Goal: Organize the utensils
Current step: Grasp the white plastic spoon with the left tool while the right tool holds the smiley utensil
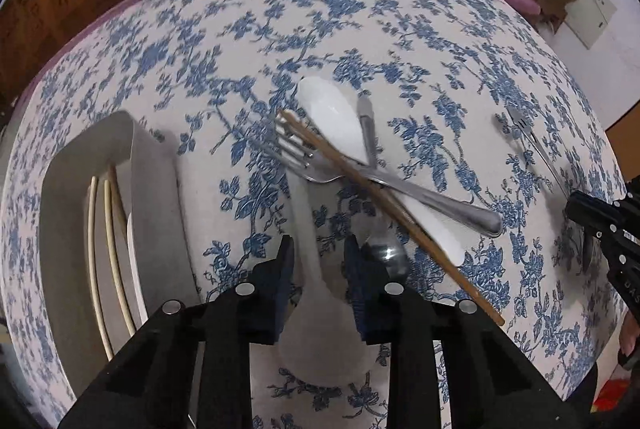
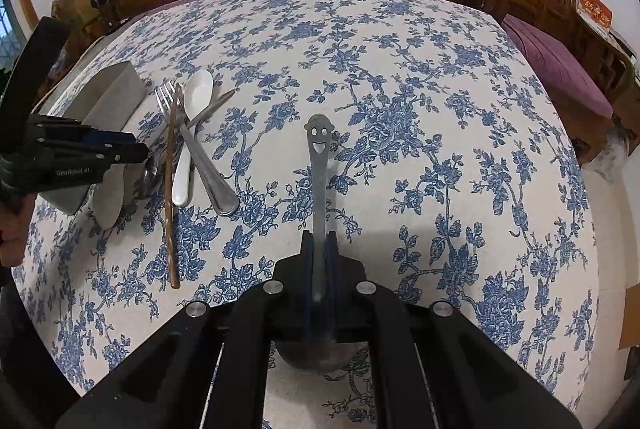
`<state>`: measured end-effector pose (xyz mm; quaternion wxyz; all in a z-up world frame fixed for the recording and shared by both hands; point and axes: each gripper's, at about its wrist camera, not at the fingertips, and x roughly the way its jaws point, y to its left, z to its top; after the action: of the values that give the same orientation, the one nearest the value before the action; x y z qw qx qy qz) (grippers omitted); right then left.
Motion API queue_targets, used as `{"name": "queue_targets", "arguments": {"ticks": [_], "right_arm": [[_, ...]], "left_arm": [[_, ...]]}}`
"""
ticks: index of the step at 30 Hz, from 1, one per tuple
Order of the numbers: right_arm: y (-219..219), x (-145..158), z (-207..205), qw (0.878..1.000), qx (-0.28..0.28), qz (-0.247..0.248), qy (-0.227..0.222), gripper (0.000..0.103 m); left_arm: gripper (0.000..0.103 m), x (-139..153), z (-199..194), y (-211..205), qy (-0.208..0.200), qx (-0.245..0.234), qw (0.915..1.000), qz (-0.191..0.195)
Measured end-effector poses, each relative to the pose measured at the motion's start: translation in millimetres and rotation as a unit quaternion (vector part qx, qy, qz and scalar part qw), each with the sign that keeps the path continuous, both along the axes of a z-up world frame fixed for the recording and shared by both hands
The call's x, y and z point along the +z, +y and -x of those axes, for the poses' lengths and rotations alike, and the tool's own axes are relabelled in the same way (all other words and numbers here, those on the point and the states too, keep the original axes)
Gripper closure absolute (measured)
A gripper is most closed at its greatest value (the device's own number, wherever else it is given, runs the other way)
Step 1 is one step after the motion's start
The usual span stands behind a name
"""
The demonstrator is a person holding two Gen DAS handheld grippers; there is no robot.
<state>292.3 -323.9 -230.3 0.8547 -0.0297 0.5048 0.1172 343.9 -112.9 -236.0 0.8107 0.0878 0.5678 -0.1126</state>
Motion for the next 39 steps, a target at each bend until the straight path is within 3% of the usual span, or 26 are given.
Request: {"name": "queue_targets", "arguments": {"ticks": [9,10,11,15,24,39], "right_arm": [[1,-1,1,1.000,0.002,-0.003,0.001,0.096],[2,-1,1,1.000,0.003,-0.003,0.001,0.096],[3,-1,2,1.000,0.004,-0.004,0.001,0.096],[7,2,3,1.000,0.008,-0.006,-0.002,0.096],[21,12,9,1.000,0.016,-0.016,-0.010,0.095],[67,46,10,0.998,0.044,-0.012,-0.034,0.095]], "left_arm": [[0.079,-9,-1,6,0.015,0.005,0.9998,-0.014],[0.082,-9,-1,7,0.016,0.004,0.9998,-0.012],[0.092,-10,-1,7,0.018,0.002,0.9998,-0.008],[0.094,-5,2,12,0.013,0.011,0.9998,-0.008],[0.094,26,6,36,-0.035,0.031,0.9989,-0.011],[0.095,76,29,63,-0.084,0.027,0.9957,0.028]]}}
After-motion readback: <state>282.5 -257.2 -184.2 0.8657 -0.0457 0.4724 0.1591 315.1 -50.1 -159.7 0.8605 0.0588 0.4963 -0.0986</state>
